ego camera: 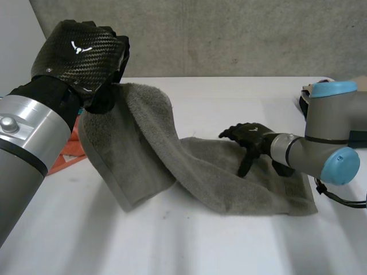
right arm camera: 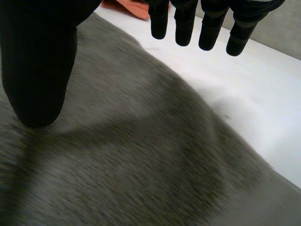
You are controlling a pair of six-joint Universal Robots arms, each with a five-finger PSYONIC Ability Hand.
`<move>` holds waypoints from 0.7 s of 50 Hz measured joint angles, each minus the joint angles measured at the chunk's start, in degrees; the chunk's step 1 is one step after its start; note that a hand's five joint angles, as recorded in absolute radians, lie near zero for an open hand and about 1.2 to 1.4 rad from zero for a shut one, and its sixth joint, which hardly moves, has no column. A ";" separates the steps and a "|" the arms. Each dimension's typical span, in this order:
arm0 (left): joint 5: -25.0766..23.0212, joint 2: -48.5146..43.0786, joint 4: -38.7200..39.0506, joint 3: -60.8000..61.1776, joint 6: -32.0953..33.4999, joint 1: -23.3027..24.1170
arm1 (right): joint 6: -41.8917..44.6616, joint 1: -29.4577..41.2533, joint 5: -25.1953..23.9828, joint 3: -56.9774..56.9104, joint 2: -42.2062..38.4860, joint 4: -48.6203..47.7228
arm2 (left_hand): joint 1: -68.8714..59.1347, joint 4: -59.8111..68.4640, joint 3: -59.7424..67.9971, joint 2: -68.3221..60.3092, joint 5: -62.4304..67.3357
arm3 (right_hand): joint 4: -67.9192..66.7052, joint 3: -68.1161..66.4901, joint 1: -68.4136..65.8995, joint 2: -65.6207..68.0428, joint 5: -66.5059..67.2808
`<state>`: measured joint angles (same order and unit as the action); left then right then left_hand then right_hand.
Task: Fold the laundry.
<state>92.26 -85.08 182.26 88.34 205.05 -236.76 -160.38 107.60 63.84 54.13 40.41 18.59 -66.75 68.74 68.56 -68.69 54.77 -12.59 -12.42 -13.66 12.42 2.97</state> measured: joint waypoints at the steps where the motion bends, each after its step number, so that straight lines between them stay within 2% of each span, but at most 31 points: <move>1: 0.01 -0.01 0.16 -0.02 0.19 0.04 | 0.00 0.27 -0.42 0.39 0.96 0.59 | 0.00 0.00 0.00 0.00 0.00 | 0.00 0.00 0.00 0.00 0.00; 6: 0.02 -0.18 0.54 -0.14 1.34 0.02 | 0.21 0.42 0.12 3.68 6.80 2.09 | 0.00 0.00 0.00 0.00 0.00 | 0.00 0.00 0.00 0.00 0.00; 13: 0.09 0.04 0.49 -0.51 3.40 -0.20 | 0.81 -3.35 5.46 16.10 19.09 2.99 | 0.00 0.00 0.00 0.00 0.00 | 0.00 0.00 0.00 0.00 0.00; 19: 0.12 0.82 1.38 -0.73 3.53 -0.38 | 1.18 -6.99 6.74 27.98 24.85 2.31 | 0.00 0.00 0.00 0.00 0.00 | 0.00 0.00 0.00 0.00 0.00; 26: 0.19 1.11 3.18 -0.86 3.28 -0.47 | 2.98 -8.02 6.56 38.30 27.00 -3.01 | 0.00 0.00 0.00 0.00 0.00 | -2.34 -2.58 -1.34 2.54 2.44; 29: 0.19 1.13 3.42 -0.98 3.15 -0.47 | 3.60 -7.79 6.65 40.09 26.59 -5.40 | 0.00 0.00 0.00 0.00 0.00 | -12.35 -12.64 -11.30 12.58 12.40; 30: 0.21 1.13 3.48 -1.03 3.10 -0.47 | 3.79 -7.67 6.74 40.48 26.15 -6.30 | 0.00 0.00 0.00 0.00 0.00 | -18.53 -18.81 -17.49 18.70 18.63; 33: 0.26 1.15 3.52 -1.09 3.01 -0.47 | 4.07 -7.59 7.16 40.63 24.58 -7.94 | 0.00 0.00 0.00 0.00 0.00 | -47.16 -47.49 -46.65 48.38 46.71; 35: 0.34 1.13 3.50 -1.04 3.05 -0.47 | 4.16 -7.68 7.67 40.35 24.01 -8.90 | 0.00 0.00 0.00 0.00 0.00 | -54.64 -54.72 -50.19 54.92 52.59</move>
<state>92.60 -83.95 185.76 87.30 208.09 -237.23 -156.22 99.92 71.51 94.48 64.42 9.70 -66.75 68.75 68.56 -68.70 54.77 -67.23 -67.15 -63.85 67.34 55.56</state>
